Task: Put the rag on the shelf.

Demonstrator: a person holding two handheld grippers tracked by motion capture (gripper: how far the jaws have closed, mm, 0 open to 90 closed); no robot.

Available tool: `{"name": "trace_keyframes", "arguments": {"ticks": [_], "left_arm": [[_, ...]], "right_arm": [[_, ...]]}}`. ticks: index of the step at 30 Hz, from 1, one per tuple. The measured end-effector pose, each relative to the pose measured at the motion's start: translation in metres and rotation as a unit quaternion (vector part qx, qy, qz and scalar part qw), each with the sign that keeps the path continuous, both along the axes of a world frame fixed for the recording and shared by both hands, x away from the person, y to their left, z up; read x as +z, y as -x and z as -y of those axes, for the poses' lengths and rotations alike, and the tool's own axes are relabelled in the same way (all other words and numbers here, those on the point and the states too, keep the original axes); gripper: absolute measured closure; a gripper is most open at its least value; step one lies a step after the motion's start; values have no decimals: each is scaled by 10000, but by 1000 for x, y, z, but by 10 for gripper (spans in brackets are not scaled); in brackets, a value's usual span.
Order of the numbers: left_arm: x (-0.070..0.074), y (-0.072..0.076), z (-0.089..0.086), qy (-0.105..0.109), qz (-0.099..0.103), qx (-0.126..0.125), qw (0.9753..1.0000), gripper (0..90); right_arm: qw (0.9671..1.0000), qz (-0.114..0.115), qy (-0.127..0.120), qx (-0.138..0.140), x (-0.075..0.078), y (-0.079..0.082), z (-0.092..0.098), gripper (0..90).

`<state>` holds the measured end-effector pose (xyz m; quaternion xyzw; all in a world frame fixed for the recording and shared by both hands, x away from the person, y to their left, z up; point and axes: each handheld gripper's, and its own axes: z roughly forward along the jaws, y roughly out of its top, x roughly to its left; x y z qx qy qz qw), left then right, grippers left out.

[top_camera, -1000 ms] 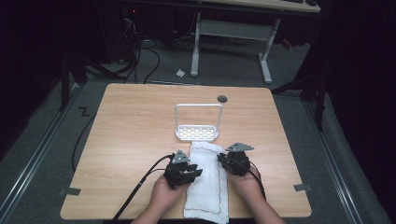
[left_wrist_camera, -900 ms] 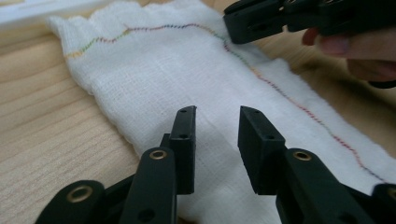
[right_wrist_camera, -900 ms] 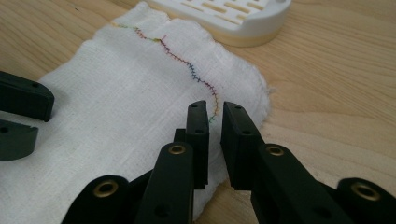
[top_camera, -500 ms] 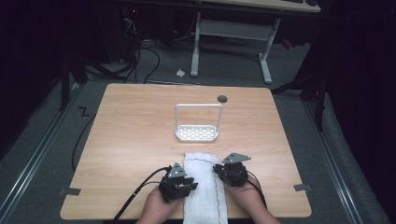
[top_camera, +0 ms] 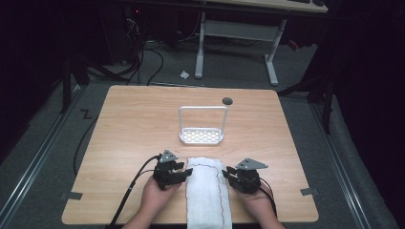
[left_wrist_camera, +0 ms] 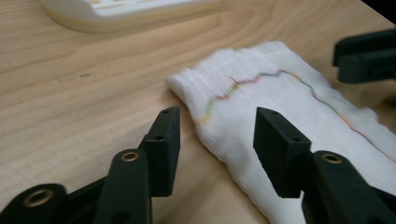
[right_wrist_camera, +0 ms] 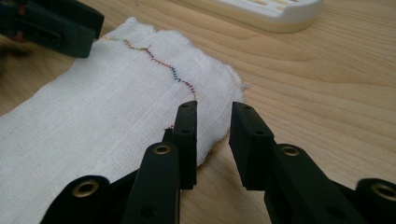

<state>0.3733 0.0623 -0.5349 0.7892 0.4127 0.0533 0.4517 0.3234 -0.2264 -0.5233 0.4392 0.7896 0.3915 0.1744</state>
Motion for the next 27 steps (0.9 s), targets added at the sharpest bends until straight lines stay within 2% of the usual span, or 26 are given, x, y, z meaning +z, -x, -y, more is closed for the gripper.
{"name": "trace_keyframes", "arguments": {"ticks": [2, 6, 9, 11, 14, 15, 19, 22, 23, 24, 27], "left_arm": [[-3, -5, 3, 2, -63, 25, 10000, 480], [-3, -6, 9, -95, 5, 39, 9999, 493], [-2, -5, 16, -106, -20, 4, 9999, 552], [-2, -2, 21, -191, 5, -36, 9998, 624], [-4, 0, 22, -134, 6, -77, 9999, 750], [-5, -1, 20, -68, -50, -65, 9999, 784], [-7, -1, 18, 50, -127, -47, 9999, 814], [-7, -1, 17, 65, -140, -50, 9999, 815], [-7, -1, 17, 65, -140, -50, 9999, 815], [-7, -2, 17, 66, -146, -57, 9999, 815], [-7, -1, 16, 66, -144, -55, 9999, 814]], "right_arm": [[10000, -18, -15, -4, -1, -1, 0, 724], [10000, -6, 49, 5, -1, -1, -1, 720], [10000, 4, 62, -6, -2, -2, -1, 705], [10000, 3, 54, -20, -2, -3, -1, 698], [10000, 0, 32, -43, -2, -3, -2, 680], [10000, 7, 43, -44, -3, -3, -2, 663], [9999, -35, -30, -161, -3, -7, -3, 583], [9993, -234, -75, -274, -6, -18, -3, 515], [9993, -234, -75, -274, -6, -18, -3, 515], [9987, -398, -73, -315, -7, -27, -5, 482], [9979, -547, -169, -302, -7, -35, -7, 464]]}}
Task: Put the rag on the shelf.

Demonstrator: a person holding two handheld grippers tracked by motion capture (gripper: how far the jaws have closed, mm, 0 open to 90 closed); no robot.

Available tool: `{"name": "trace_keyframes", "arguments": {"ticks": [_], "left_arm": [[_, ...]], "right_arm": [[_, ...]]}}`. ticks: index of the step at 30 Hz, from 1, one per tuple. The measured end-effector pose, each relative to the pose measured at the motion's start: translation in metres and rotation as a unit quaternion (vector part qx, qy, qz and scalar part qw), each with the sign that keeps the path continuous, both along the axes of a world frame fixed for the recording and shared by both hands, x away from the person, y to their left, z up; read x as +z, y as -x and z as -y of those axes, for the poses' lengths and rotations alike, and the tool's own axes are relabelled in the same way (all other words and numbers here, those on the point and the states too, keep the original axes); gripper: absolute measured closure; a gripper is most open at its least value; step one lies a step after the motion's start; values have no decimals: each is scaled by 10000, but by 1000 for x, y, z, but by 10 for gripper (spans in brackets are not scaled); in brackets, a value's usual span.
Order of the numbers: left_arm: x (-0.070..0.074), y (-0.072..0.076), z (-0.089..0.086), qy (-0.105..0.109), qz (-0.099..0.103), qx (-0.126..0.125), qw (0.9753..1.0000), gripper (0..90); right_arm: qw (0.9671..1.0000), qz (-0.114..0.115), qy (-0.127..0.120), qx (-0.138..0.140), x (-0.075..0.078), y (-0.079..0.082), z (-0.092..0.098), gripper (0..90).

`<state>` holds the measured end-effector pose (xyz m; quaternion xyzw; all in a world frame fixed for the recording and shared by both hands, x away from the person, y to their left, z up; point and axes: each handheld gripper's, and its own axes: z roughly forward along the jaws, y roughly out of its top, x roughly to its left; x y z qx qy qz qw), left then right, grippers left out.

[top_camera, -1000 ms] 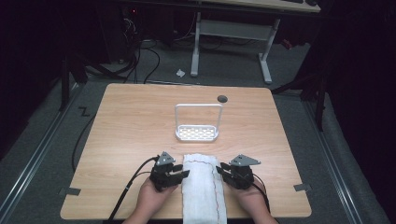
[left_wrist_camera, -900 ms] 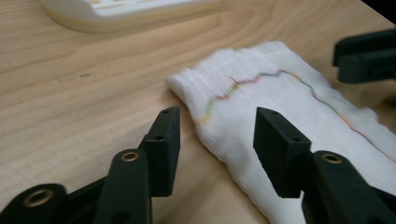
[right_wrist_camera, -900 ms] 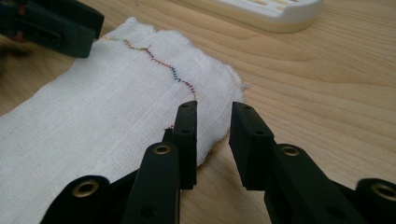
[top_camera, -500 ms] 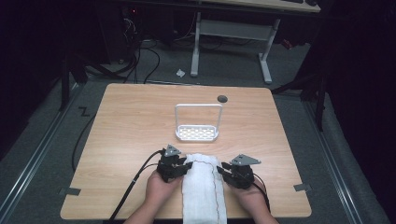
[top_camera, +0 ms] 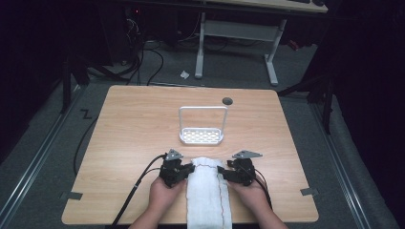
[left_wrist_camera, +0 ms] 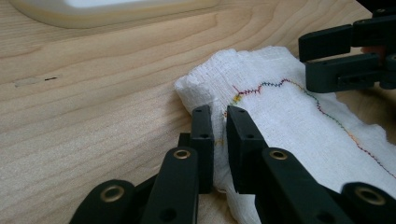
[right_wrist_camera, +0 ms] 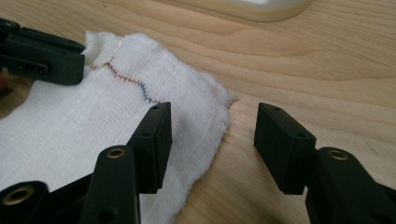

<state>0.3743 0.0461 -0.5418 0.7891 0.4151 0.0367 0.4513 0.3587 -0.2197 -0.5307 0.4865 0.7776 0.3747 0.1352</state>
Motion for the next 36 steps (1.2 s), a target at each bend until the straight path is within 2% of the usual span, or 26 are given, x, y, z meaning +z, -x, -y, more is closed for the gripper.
{"name": "trace_keyframes", "arguments": {"ticks": [4, 6, 8, 16, 17, 20, 27, 32, 36], "left_arm": [[0, 0, -1, 16, -19, 3, 10000, 811], [0, 0, -1, 15, -14, 6, 10000, 812], [0, 1, -1, 15, -14, 9, 10000, 811], [0, 1, -1, 8, -5, 15, 10000, 811], [0, 1, -1, 2, -1, 16, 10000, 811], [0, 1, 0, -7, 8, 24, 10000, 812], [0, 2, 0, -18, 18, 32, 10000, 814], [0, 2, -2, 31, 27, 40, 10000, 826], [1, 2, -4, 116, 59, 35, 9999, 832]], "right_arm": [[9997, 52, 202, 128, 1, -4, -11, 498], [9991, 165, 346, 206, 0, -2, -17, 544], [9988, 236, 371, 225, -1, 1, -18, 578], [9986, 360, 315, 229, -4, 6, -16, 649], [9986, 364, 263, 269, -5, 7, -17, 710], [9988, 300, 189, 324, -4, 8, -17, 784], [9989, 238, 109, 379, -4, 6, -17, 821], [9978, 455, 277, 391, -1, 10, -21, 826], [9976, 595, 138, 336, 4, 12, -19, 827]]}}
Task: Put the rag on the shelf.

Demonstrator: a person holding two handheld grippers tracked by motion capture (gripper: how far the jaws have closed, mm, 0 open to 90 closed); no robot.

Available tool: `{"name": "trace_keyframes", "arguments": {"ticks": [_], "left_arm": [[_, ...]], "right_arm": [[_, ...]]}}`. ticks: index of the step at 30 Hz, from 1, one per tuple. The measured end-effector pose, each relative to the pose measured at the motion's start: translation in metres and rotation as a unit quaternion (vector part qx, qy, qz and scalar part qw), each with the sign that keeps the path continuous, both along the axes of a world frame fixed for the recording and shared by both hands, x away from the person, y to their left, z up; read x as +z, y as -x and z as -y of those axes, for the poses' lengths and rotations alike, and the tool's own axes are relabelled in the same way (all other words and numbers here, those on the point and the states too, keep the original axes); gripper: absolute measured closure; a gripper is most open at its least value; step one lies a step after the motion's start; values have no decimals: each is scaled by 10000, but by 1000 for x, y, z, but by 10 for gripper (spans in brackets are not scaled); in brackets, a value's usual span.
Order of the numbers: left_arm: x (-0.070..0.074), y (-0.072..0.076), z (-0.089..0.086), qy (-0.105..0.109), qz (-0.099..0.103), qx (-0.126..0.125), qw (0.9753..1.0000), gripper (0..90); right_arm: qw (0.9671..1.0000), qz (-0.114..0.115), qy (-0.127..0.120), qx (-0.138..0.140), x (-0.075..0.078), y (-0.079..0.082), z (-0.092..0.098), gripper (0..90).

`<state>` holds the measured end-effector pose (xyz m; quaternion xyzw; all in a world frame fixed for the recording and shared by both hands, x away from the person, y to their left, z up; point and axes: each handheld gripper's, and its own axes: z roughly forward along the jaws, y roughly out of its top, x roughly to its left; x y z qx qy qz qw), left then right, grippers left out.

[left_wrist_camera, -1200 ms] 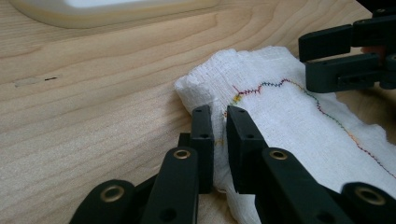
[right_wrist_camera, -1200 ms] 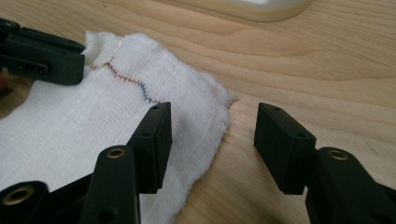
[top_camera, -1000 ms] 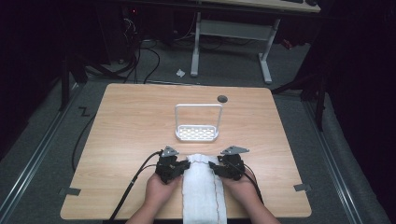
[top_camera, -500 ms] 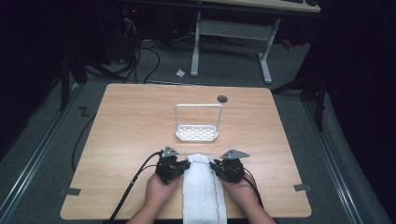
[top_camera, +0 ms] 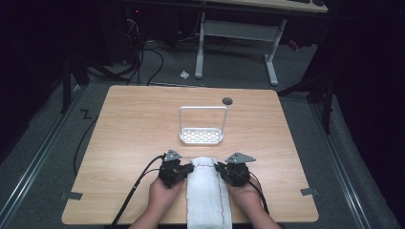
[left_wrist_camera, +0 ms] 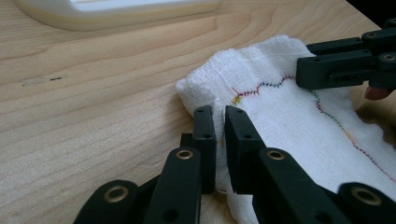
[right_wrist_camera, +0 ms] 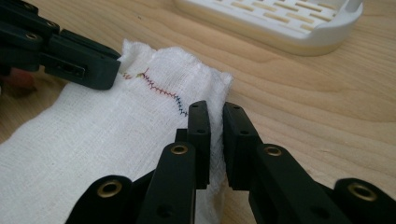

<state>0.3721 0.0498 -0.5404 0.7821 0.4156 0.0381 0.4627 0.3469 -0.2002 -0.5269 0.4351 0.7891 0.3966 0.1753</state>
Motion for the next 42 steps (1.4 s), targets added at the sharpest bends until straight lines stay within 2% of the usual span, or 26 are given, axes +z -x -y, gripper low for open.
{"name": "trace_keyframes", "arguments": {"ticks": [5, 6, 8, 15, 19, 21, 25, 26, 28, 30, 32, 33, 34, 42], "left_arm": [[3, 3, -5, 210, 68, 38, 9998, 834], [5, 4, -6, 286, 91, 44, 9995, 834], [11, 8, -8, 419, 202, 54, 9989, 834], [24, 12, -11, 514, 397, 73, 9979, 836], [38, 14, -14, 565, 634, 77, 9964, 838], [41, 15, -14, 564, 675, 68, 9961, 838], [60, 19, -15, 645, 973, 76, 9931, 838], [60, 19, -15, 645, 973, 76, 9931, 839], [72, 21, -16, 684, 1147, 93, 9910, 839], [76, 21, -16, 709, 1193, 93, 9903, 840], [89, 22, -17, 726, 1346, 95, 9882, 841], [89, 22, -17, 726, 1346, 95, 9882, 841], [96, 21, -18, 751, 1425, 103, 9869, 841], [126, 17, -21, 841, 1763, 133, 9806, 842]], "right_arm": [[9999, 103, -49, 2, 4, 3, -1, 827], [9998, 202, 16, 37, 7, 5, -2, 827], [9997, 257, -10, 33, 9, 7, -3, 827], [9987, 512, -54, 31, 18, 11, -4, 826], [9970, 771, -106, 29, 29, 14, -6, 826], [9962, 855, -128, 40, 34, 14, -5, 826], [9942, 1068, -120, 65, 46, 15, -6, 825], [9942, 1068, -120, 65, 46, 15, -6, 825], [9919, 1251, -192, 57, 58, 17, -6, 825], [9904, 1366, -220, 39, 66, 18, -7, 825], [9887, 1468, -289, 16, 74, 18, -7, 824], [9887, 1468, -289, 16, 74, 18, -7, 824], [9871, 1559, -351, 18, 82, 18, -8, 825], [9802, 1913, -514, 0, 111, 16, -8, 825]]}}
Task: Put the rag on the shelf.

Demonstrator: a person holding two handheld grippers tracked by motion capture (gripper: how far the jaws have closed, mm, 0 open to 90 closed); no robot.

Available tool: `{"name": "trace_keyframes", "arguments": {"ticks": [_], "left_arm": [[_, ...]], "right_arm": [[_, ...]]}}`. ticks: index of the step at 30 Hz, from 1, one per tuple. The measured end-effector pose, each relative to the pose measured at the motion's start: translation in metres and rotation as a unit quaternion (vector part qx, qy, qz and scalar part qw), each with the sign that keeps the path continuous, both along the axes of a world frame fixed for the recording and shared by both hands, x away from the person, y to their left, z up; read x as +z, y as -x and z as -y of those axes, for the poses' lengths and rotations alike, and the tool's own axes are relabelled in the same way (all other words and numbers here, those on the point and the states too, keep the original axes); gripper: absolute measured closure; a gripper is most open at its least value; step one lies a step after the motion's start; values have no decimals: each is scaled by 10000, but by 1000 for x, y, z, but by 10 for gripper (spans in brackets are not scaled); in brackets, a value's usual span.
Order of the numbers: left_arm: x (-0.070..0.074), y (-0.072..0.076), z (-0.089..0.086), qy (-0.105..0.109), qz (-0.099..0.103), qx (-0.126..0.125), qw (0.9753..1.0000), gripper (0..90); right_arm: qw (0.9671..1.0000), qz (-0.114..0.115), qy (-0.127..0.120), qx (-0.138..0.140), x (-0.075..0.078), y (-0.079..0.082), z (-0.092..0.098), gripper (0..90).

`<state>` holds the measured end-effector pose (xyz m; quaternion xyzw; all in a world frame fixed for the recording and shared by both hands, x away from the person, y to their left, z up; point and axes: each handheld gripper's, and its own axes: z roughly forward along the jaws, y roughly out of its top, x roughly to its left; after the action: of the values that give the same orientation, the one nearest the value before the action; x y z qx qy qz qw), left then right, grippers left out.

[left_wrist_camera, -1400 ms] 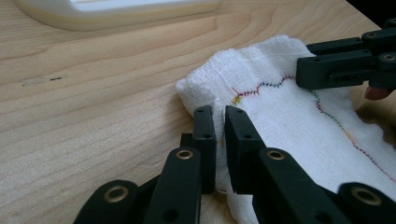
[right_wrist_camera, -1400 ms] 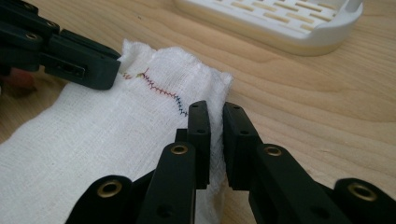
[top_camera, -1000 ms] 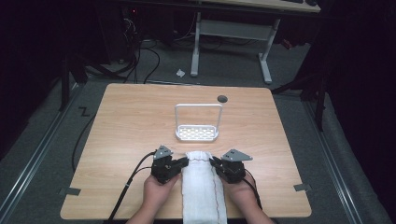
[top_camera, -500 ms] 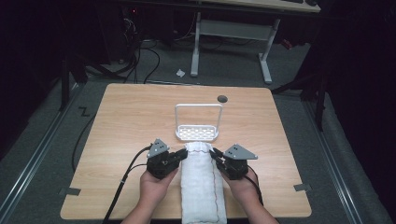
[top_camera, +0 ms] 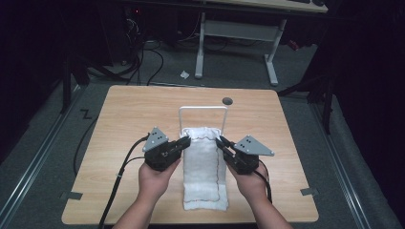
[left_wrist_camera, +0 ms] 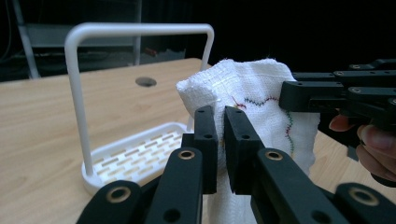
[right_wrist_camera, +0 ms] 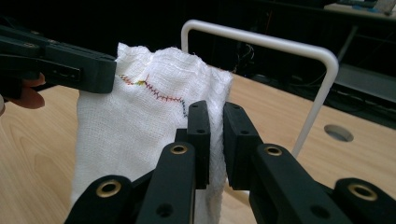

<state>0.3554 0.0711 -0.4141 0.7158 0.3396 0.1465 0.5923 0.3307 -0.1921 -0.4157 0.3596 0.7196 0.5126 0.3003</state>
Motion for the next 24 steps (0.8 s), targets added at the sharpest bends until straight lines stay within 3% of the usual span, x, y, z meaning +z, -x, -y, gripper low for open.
{"name": "trace_keyframes", "arguments": {"ticks": [12, 24], "left_arm": [[37, -2, -5, 164, 439, 56, 9989, 844], [63, -8, -7, 150, 763, 114, 9969, 845]], "right_arm": [[9990, 431, -140, 28, 38, -2, -2, 824], [9974, 657, -295, -8, 60, -7, -3, 825]]}}
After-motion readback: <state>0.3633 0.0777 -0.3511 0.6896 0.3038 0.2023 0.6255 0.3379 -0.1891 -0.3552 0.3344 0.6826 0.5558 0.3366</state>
